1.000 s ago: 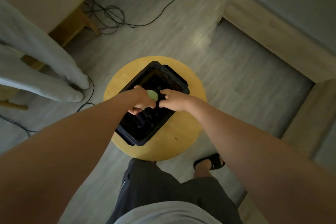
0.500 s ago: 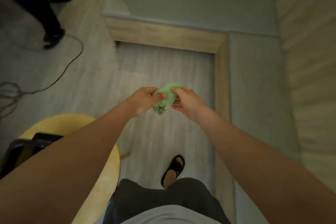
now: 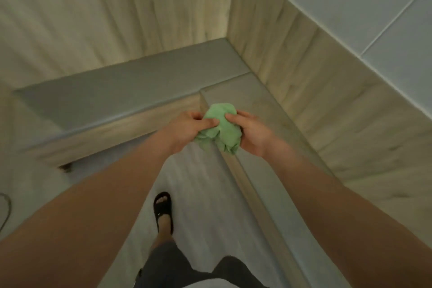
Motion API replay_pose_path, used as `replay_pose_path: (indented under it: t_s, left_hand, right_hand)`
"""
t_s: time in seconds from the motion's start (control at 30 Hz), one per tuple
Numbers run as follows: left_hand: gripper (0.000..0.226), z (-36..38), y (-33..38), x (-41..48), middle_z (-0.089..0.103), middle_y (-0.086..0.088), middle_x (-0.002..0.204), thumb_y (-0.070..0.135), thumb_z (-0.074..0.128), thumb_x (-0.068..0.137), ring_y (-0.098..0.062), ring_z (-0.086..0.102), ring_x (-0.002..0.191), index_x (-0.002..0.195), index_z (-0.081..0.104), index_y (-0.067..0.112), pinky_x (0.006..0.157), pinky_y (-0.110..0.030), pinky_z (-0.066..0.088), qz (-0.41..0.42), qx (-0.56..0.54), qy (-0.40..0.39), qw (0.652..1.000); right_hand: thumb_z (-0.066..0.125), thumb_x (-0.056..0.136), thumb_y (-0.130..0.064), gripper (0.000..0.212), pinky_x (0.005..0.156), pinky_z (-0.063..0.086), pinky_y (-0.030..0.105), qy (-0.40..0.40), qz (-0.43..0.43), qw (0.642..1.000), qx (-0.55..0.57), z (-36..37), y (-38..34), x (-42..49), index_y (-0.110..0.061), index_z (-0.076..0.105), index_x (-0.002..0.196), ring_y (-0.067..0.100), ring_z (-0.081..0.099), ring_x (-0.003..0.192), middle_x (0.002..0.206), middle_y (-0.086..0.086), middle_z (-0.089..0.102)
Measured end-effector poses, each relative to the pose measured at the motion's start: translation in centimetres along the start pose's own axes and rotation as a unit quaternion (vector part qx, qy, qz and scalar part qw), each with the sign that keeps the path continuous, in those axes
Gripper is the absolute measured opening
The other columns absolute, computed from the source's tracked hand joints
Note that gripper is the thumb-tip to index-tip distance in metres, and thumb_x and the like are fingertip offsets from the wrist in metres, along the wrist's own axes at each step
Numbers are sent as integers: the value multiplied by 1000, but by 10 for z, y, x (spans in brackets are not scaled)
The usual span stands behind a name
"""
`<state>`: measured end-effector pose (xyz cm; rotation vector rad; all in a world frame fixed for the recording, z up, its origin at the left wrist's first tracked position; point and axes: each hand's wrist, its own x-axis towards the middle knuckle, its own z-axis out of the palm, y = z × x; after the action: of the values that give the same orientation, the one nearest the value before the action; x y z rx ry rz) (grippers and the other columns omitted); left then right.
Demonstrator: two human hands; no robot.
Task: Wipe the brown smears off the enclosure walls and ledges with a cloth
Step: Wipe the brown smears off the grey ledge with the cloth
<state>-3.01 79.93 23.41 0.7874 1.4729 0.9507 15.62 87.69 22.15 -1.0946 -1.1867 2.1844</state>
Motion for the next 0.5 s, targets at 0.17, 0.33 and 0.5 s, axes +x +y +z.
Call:
replay_pose_path:
  t_s: [0.17,0.33,0.5]
  left_hand:
    - [35,-57,59,101,75,-19,103,8,82,81,-25,72,81,110,69,-6,69,-36,59,22,2,-6,1000]
    - [32,-101,130,164,77,-13,102,26,80,82,-29,73,91,107,76,7,77,-37,57,45,44,-167,984]
    - [42,-106,199,233,74,-14,104,40,83,81,-29,70,99,108,70,11,89,-45,56,30,12,-263,964]
  right_hand:
    - [67,99,-21,44,92,57,43,73,-34,997,-18,6,-50,66,4,61,135,36,67,113,134,28,64]
    - [70,88,-27,55,79,58,40,146,-73,986,22,30,-106,117,2,62,133,36,71,103,120,26,70]
    - [69,96,-19,39,85,60,44,246,-123,961,-1,26,-164,152,-4,60,131,31,71,109,122,19,70]
